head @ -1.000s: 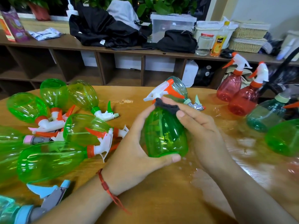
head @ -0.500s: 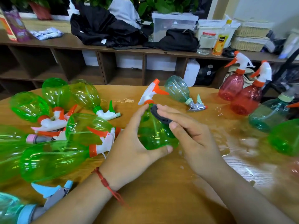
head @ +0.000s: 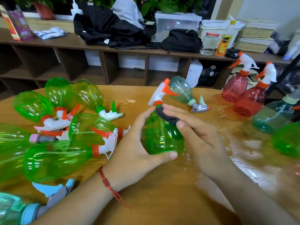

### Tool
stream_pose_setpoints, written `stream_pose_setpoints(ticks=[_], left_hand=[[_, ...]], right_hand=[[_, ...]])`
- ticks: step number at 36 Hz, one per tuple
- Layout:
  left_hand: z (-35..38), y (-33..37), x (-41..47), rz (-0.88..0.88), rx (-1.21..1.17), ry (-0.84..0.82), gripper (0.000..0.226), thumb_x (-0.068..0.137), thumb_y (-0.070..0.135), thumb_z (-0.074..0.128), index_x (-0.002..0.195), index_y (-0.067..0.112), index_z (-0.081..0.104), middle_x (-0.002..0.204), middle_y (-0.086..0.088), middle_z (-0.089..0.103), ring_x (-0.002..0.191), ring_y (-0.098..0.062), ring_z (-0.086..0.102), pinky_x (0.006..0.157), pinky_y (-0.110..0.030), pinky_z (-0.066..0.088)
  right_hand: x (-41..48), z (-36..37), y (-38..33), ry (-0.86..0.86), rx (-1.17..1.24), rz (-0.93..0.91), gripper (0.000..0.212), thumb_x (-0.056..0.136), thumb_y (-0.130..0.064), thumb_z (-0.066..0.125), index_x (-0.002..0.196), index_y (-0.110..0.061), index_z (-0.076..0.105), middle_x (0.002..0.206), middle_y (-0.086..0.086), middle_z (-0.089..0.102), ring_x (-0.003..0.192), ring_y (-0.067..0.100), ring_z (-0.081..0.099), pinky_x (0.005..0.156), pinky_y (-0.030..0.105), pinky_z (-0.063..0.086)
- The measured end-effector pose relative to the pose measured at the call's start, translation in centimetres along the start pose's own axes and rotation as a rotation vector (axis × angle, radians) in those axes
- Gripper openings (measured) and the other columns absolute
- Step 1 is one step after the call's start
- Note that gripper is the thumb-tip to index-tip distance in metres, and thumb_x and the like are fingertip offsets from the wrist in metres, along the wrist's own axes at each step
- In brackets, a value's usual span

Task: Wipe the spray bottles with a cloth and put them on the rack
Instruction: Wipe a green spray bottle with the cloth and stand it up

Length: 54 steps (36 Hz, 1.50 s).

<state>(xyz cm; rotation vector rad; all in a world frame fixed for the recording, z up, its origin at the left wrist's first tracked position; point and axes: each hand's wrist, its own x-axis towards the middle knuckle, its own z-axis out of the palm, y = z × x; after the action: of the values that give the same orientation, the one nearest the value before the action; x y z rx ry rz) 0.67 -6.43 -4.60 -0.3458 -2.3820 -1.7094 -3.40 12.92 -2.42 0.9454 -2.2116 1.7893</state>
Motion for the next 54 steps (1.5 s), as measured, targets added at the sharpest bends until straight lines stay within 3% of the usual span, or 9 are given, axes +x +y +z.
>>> stream_pose_setpoints(ticks=[5,9,16,22,31,38,42,47,54], left_hand=[[0.9,0.8,-0.4,0.019,-0.104,-0.082,0.102,0.072,0.02,0.094,0.156,0.035,0.039,0.145,0.021,0.061,0.135,-0.006,0.061,0.106,-0.025,0.053],[0.7,0.6,0.0,0.006,-0.067,-0.133,0.102,0.074,0.026,0.094,0.156,0.041,0.036,0.146,0.023,0.06,0.135,-0.004,0.06,0.108,-0.025,0.052],[0.7,1.4,0.2,0.045,0.205,-0.049,0.109,0.07,0.035,0.1,0.158,0.044,0.035,0.139,0.041,0.052,0.13,0.015,0.052,0.101,-0.001,0.038],[1.0,1.0,0.1,0.031,0.193,-0.039,0.116,0.072,0.029,0.098,0.163,0.043,0.028,0.149,0.03,0.052,0.137,0.012,0.048,0.11,-0.01,0.04],[-0.5,-0.5,0.9,-0.073,-0.067,0.103,0.109,0.067,0.026,0.101,0.159,0.034,0.042,0.143,0.017,0.066,0.133,-0.004,0.062,0.115,-0.039,0.05],[-0.3,-0.4,0.9,-0.083,-0.108,0.105,0.103,0.07,0.025,0.101,0.155,0.037,0.044,0.14,0.022,0.066,0.132,0.002,0.06,0.11,-0.026,0.048],[0.1,0.2,0.1,-0.01,-0.041,0.009,0.107,0.074,0.025,0.099,0.161,0.036,0.038,0.151,0.024,0.057,0.142,-0.002,0.053,0.117,-0.035,0.045],[0.7,0.6,-0.4,0.029,-0.102,-0.097,0.105,0.075,0.017,0.094,0.16,0.035,0.035,0.15,0.02,0.058,0.139,-0.009,0.058,0.111,-0.032,0.052],[0.3,1.0,0.0,0.058,0.101,-0.124,0.104,0.075,0.032,0.096,0.155,0.047,0.032,0.143,0.037,0.053,0.134,0.008,0.054,0.103,-0.006,0.043]], right_hand=[[0.6,-0.8,-0.8,0.05,0.262,0.167,0.036,0.11,-0.002,0.043,0.137,-0.007,0.067,0.138,0.002,0.07,0.136,0.02,0.061,0.116,0.039,0.047],[0.5,-0.7,-0.3,0.076,0.233,0.165,0.036,0.109,0.002,0.045,0.136,-0.004,0.068,0.137,0.002,0.071,0.136,0.017,0.061,0.115,0.033,0.048],[0.3,-0.1,0.5,0.085,0.143,0.161,0.035,0.108,0.003,0.048,0.132,-0.008,0.071,0.135,-0.006,0.072,0.136,0.01,0.06,0.118,0.03,0.044],[0.1,0.8,0.6,0.042,0.003,0.122,0.036,0.105,-0.012,0.051,0.136,-0.014,0.07,0.144,-0.01,0.066,0.143,0.008,0.053,0.123,0.041,0.04],[-0.7,0.6,-0.2,-0.121,-0.231,-0.168,0.034,0.105,-0.004,0.053,0.135,-0.007,0.069,0.149,0.001,0.062,0.153,0.023,0.042,0.125,0.048,0.035],[-0.7,0.0,0.0,-0.163,-0.239,-0.204,0.035,0.105,-0.003,0.053,0.136,-0.006,0.067,0.151,0.002,0.061,0.154,0.024,0.041,0.126,0.048,0.034],[-0.1,-0.7,0.1,-0.063,-0.01,-0.013,0.035,0.108,-0.005,0.049,0.139,-0.007,0.066,0.15,-0.003,0.062,0.149,0.016,0.047,0.125,0.04,0.037],[0.4,-1.5,0.1,-0.029,0.186,0.169,0.038,0.112,-0.007,0.043,0.145,-0.008,0.061,0.149,0.002,0.063,0.146,0.023,0.052,0.123,0.056,0.037],[0.2,-0.9,0.1,0.007,0.175,0.162,0.036,0.11,-0.001,0.044,0.139,-0.006,0.066,0.143,-0.002,0.068,0.142,0.015,0.055,0.12,0.041,0.043]])
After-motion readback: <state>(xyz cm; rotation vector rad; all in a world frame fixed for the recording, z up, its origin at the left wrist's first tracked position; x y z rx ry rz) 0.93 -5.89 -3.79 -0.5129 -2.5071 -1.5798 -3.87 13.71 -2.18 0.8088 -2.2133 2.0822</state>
